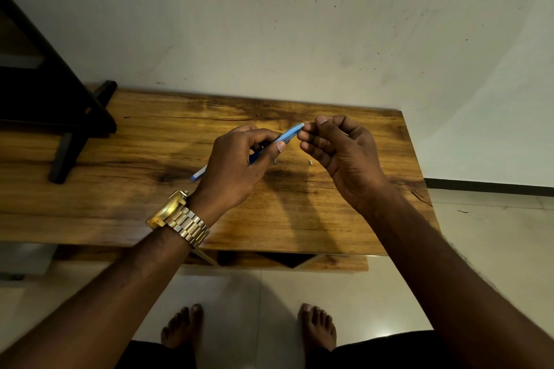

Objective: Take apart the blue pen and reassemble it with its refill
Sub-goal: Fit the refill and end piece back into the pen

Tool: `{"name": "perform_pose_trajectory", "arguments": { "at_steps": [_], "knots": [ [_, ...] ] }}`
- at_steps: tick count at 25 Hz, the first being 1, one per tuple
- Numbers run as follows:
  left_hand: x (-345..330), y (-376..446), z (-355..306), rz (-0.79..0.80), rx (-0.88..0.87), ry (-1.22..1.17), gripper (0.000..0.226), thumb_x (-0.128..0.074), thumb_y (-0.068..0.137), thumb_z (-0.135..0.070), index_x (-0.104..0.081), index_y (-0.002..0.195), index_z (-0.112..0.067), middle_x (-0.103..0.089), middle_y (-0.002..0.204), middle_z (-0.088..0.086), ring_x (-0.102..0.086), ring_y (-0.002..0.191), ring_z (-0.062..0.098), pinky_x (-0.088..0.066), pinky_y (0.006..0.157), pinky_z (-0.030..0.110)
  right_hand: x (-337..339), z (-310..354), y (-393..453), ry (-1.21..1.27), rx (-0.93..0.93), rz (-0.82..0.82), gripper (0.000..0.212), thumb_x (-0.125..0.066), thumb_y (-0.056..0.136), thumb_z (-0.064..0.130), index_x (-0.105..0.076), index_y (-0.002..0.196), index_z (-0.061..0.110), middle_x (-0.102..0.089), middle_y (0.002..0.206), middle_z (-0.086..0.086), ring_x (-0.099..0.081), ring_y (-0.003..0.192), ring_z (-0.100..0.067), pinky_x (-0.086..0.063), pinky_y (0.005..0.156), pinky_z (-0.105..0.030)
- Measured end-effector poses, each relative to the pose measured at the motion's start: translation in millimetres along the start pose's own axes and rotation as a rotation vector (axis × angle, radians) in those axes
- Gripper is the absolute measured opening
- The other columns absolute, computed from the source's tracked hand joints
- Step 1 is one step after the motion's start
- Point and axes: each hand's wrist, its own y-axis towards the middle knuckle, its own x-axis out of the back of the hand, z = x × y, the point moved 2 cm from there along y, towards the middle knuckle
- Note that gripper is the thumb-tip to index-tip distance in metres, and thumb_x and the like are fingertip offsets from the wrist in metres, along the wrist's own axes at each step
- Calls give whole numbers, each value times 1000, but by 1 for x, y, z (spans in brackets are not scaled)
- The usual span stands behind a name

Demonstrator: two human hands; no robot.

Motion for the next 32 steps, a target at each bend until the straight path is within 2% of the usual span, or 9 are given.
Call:
{"name": "perform_pose_trajectory", "arguments": {
  "at_steps": [2,9,13,18,23,26,29,32],
  "knots": [
    [0,0,0,6,11,-2,24,-68,105,-30,-81,124,-23,-73,103,-5,-65,98,5,-53,79,21,-1,1,0,3,-3,3,8,-66,107,10,-70,101,8,-81,107,-22,-82,97,-29,-66,82,-35],
    [1,0,2,6,8,7,23,-69,104,-28,-81,123,-23,-72,102,-4,-64,96,7,-52,78,23,0,3,0,-21,4,11,7,-65,107,8,-69,101,6,-81,107,-22,-82,96,-29,-66,83,-36],
    [0,0,3,9,-2,22,23,-69,104,-28,-81,123,-23,-68,99,-9,-61,92,1,-45,75,13,2,2,1,-57,12,22,7,-64,107,8,-67,103,4,-81,105,-21,-82,97,-30,-66,82,-35],
    [-2,-1,6,19,-21,45,22,-70,104,-28,-81,123,-23,-68,100,-8,-61,93,5,-46,75,17,8,3,3,-187,41,54,8,-66,107,10,-68,104,4,-82,103,-19,-82,97,-31,-65,83,-36],
    [-9,-3,7,32,-13,6,20,-73,102,-29,-81,120,-28,-74,103,-9,-67,95,6,-46,76,13,12,2,4,-340,43,103,12,-73,104,17,-75,105,6,-80,99,-12,-80,85,-24,-65,81,-37],
    [-15,-5,7,28,26,-45,19,-76,100,-33,-84,117,-30,-80,101,-14,-70,94,-1,-42,70,2,9,3,4,-364,42,112,12,-73,103,19,-80,102,9,-81,104,-10,-78,81,-20,-64,78,-35],
    [-17,-4,10,46,89,-97,22,-78,97,-36,-85,118,-32,-82,102,-18,-70,98,-10,-45,69,-1,5,4,2,-401,73,130,14,-71,105,19,-82,99,13,-82,112,-13,-77,81,-19,-64,77,-34],
    [-18,-4,12,47,109,-112,21,-80,96,-35,-84,116,-31,-80,98,-23,-70,98,-14,-47,70,-2,2,5,0,-468,110,146,16,-70,106,20,-82,104,9,-83,117,-7,-78,83,-18,-64,78,-33]
  ]
}}
